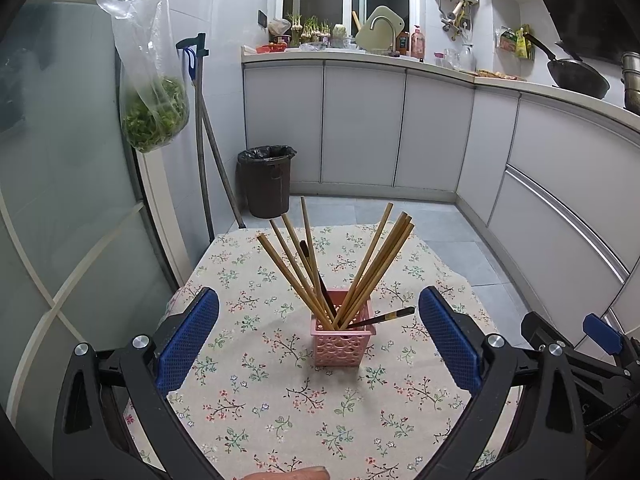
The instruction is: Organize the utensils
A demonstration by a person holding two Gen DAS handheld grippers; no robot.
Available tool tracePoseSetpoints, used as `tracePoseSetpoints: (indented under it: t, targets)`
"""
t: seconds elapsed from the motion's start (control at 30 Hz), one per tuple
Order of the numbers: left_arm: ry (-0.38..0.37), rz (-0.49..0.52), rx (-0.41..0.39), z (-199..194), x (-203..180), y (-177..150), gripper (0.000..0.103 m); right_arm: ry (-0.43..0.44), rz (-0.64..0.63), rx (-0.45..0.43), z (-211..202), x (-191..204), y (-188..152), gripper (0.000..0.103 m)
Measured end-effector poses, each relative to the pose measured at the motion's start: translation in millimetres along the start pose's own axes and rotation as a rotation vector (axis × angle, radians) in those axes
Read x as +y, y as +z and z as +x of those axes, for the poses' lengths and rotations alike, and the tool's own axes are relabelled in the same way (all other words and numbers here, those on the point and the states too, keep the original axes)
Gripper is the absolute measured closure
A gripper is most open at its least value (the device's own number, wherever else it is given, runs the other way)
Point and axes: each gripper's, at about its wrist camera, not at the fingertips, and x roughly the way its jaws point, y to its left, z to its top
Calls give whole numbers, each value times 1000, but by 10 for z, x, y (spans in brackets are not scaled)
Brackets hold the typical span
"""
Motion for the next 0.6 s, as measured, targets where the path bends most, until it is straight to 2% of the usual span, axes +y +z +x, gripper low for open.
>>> tracePoseSetpoints:
  t: [0.2,0.33,0.6]
  targets:
    - [-5,-27,-30,-11,44,-26,9,4,10,16,28,-22,12,7]
    - [-9,-7,-43,-17,28,-33,12,10,10,26,48,-18,-1,7]
    - [-2,5,18,30,1,3,7,10,12,16,34,-14,-2,7]
